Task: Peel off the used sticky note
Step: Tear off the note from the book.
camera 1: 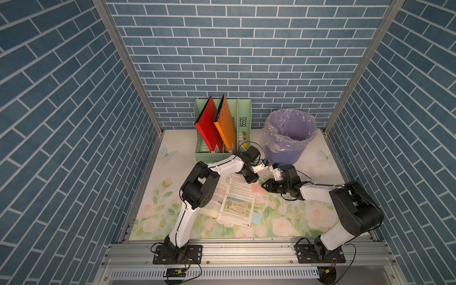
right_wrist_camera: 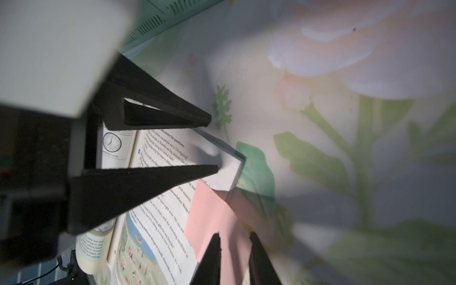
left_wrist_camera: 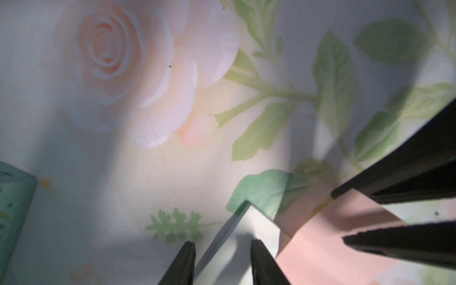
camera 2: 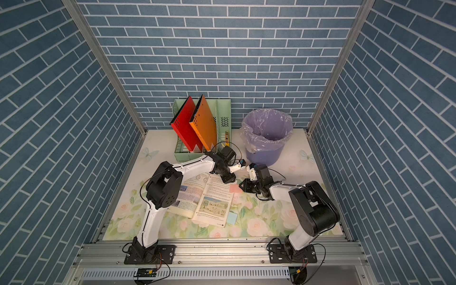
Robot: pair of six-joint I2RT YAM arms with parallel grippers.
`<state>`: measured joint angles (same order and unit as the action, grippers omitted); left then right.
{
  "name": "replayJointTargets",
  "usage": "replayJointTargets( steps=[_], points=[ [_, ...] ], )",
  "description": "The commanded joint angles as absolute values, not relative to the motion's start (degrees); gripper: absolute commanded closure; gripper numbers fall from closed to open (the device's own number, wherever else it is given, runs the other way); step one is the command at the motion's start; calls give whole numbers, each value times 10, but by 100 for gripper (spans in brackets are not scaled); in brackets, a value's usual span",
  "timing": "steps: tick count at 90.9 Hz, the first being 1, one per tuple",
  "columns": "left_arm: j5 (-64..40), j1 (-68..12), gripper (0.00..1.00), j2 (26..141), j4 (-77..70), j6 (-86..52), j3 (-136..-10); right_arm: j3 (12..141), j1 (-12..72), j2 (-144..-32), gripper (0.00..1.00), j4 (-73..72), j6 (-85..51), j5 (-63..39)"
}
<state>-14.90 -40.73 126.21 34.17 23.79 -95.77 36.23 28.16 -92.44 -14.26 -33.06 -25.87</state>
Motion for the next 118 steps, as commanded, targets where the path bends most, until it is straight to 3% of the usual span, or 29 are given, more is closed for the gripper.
replayJointTargets(
  steps=[1,18,42,74,118],
  points=[
    [-153,-403,57,1260,390,255,-960,369,287,-936,78,-149,-312,-245],
    [-141,-403,57,1287,385,247,-960,370,299,-932,83,-158,-305,-226],
    [-131,-404,57,1309,372,237,-963,373,349,-902,100,-150,-257,-142],
    [-118,-404,57,1312,368,234,-945,305,411,-813,100,-198,-197,-27],
    [-109,-403,58,1301,366,232,-941,282,440,-722,100,-177,-192,-50]
  ],
)
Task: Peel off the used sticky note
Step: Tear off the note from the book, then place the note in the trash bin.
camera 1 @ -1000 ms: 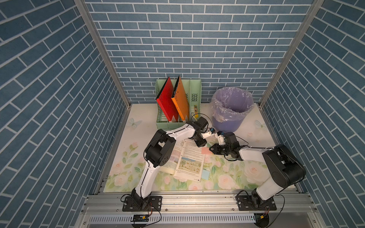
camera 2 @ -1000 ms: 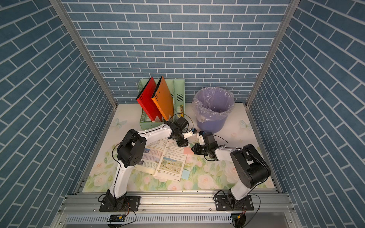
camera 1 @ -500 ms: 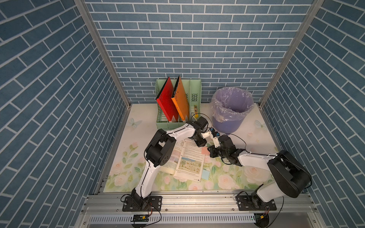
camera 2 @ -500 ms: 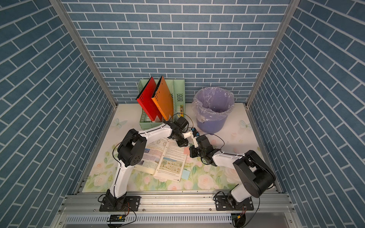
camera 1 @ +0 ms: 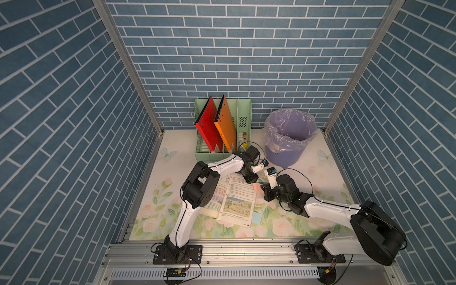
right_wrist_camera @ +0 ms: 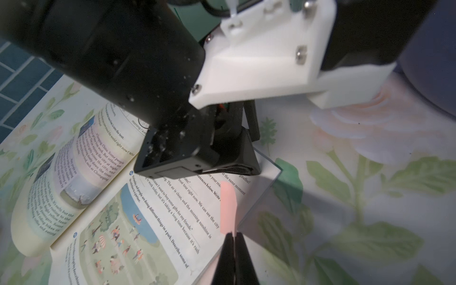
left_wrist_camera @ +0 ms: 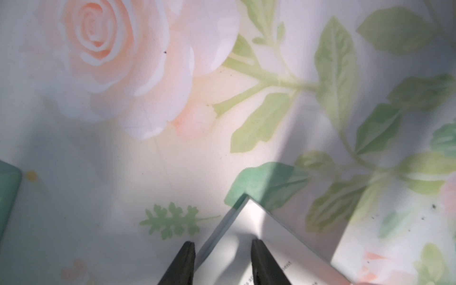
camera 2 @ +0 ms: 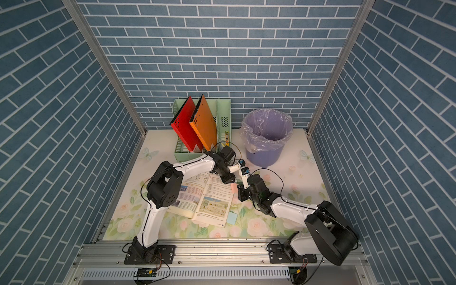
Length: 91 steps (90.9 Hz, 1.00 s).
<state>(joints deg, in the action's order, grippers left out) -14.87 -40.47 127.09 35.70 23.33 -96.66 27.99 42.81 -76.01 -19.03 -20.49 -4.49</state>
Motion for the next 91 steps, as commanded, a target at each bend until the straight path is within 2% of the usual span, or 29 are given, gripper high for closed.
replayJointTargets(
  steps=[1,24,38,48,72,91],
  points=[
    [-109,-403,57,1300,365,232,-941,284,440,-715,100,-172,-194,-54],
    [-140,-389,57,1266,366,220,-963,354,445,-576,100,-36,-205,-66],
    [-149,-366,57,1230,380,219,-970,483,439,-546,100,76,-193,7],
    [-150,-344,57,1197,399,226,-961,603,396,-587,100,142,-182,42],
    [-144,-294,55,1067,420,262,-838,894,265,-787,100,282,-161,46],
    [-141,-255,55,974,423,282,-723,997,198,-881,100,311,-158,93]
  ],
)
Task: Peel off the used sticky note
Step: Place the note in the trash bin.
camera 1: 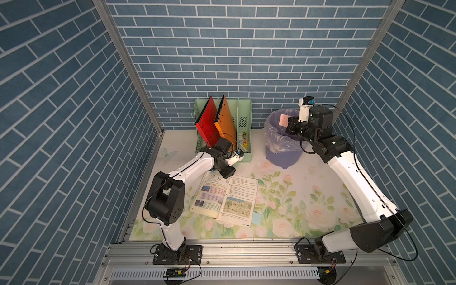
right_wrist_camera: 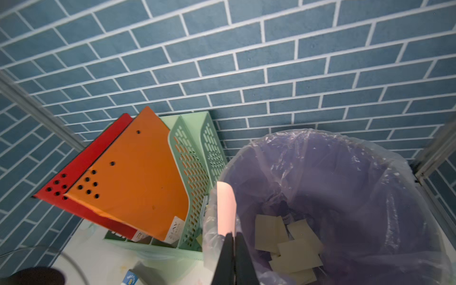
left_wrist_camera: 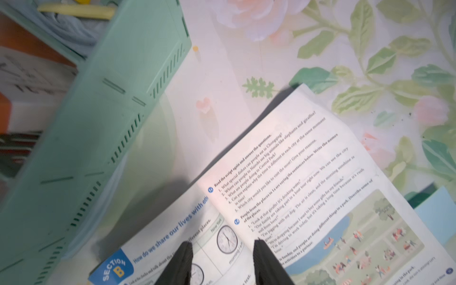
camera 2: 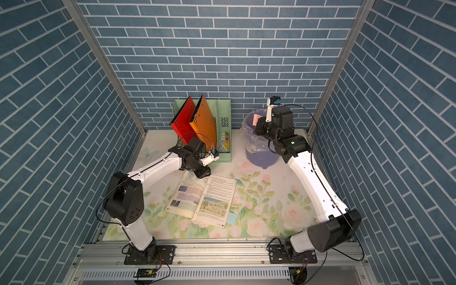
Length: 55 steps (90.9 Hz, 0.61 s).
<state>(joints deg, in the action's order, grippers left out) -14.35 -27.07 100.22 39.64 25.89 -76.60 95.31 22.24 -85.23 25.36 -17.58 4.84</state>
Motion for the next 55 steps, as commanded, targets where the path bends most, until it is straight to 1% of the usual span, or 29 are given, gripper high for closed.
replayJointTargets(
  steps=[1,16,34,46,50,55],
  points=[
    [-141,-253,55,970,424,283,-718,1001,196,-887,100,313,-157,97],
    [-130,-246,55,916,421,294,-645,1038,182,-936,100,325,-141,136],
    [-134,-216,55,882,438,301,-631,1090,181,-989,100,354,-123,157],
    [-129,-213,55,871,443,306,-622,1124,181,-1012,62,376,-109,164],
    [-128,-213,55,868,442,304,-621,1137,181,-1019,53,388,-107,169],
    [-132,-213,55,868,445,303,-625,1152,181,-1027,38,401,-107,173]
  ],
)
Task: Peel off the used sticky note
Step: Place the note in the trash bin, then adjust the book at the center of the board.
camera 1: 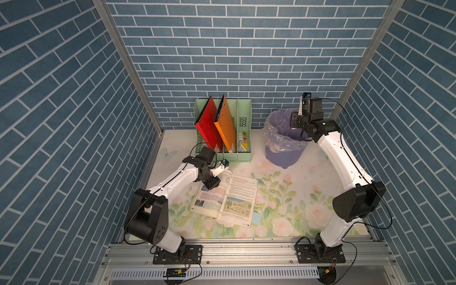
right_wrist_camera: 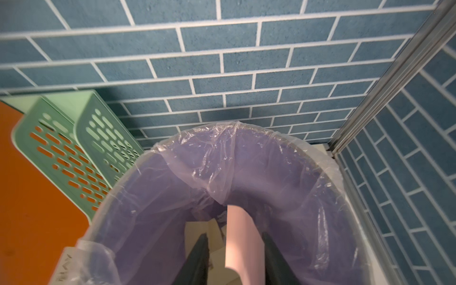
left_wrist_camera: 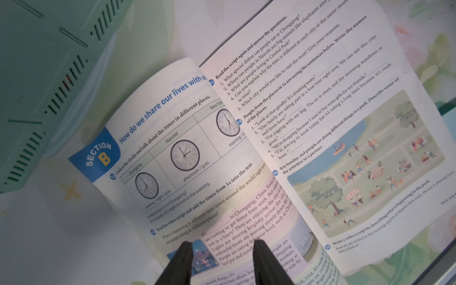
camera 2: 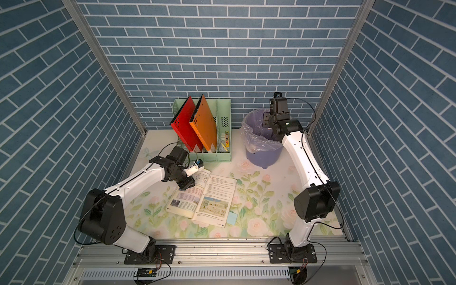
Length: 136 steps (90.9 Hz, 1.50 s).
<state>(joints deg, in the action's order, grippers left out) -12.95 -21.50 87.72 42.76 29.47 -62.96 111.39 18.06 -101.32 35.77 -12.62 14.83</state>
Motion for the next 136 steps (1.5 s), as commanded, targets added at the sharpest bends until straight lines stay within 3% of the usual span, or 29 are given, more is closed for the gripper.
replayJointTargets(
  steps=[1,9,32,43,57,64,81,107,136],
  points=[
    [-133,-213,55,868,446,303,-626,1155,181,-1028,37,403,-107,172],
    [-145,-213,55,872,454,299,-637,1174,181,-1034,32,417,-107,171],
    [-136,-213,55,876,449,292,-643,1171,184,-1017,31,403,-100,130],
    [-137,-213,54,875,445,286,-643,1101,197,-986,31,345,-81,105],
    [-133,-213,54,877,446,286,-645,1143,231,-1016,30,393,-42,187],
    [-130,-213,54,877,448,287,-649,1153,266,-1014,27,389,-15,295],
    [-131,-213,54,880,450,282,-658,1109,330,-985,12,307,56,430],
    [-125,-201,54,866,443,288,-632,971,362,-832,14,296,-117,197],
    [-67,-191,54,845,425,316,-557,530,440,-596,15,204,-398,50]
  ],
)
